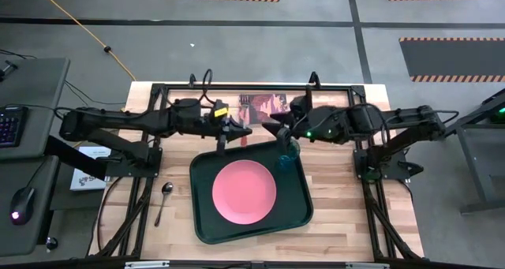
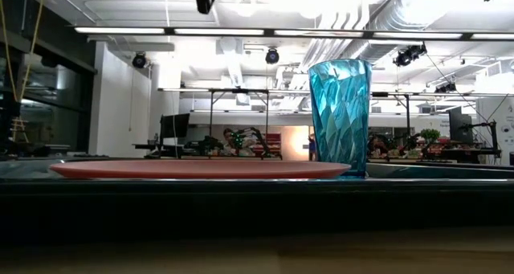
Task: Pick and place plate/cup/fork/spoon on tray
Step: Put the orange fork to the left side of the pink plate on the black tray
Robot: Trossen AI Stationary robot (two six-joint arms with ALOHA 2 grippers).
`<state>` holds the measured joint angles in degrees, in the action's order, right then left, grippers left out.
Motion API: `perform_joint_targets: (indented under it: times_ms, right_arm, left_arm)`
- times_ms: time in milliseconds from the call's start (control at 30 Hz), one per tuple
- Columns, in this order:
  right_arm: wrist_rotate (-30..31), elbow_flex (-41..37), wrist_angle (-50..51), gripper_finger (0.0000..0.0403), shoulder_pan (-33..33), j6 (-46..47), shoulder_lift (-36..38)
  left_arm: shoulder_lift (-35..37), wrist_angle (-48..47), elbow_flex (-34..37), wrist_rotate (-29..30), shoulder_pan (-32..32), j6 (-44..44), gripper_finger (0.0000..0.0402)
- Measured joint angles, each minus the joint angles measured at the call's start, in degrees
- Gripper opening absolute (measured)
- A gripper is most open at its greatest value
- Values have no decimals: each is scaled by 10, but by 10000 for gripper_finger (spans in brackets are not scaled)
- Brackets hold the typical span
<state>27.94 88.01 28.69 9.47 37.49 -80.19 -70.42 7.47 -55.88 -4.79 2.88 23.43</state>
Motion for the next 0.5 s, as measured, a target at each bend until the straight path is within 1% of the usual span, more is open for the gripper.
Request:
perform_joint_targets:
  times_ms: [100, 200, 367, 500]
  right_arm:
    - [-41, 0, -48, 227, -16, -44, -3]
    - [-72, 0, -65, 228, -33, -77, -10]
    - [-103, 0, -101, 227, -51, -96, -11]
    - [-136, 0, -127, 227, -50, -108, -11]
  left_arm:
    - [-9, 15, 0, 13, -23, 15, 0]
    - [-26, 32, 0, 15, -46, 32, 0]
    - [-39, 37, 0, 38, -67, 53, 0]
    - [-43, 59, 0, 36, -68, 70, 0]
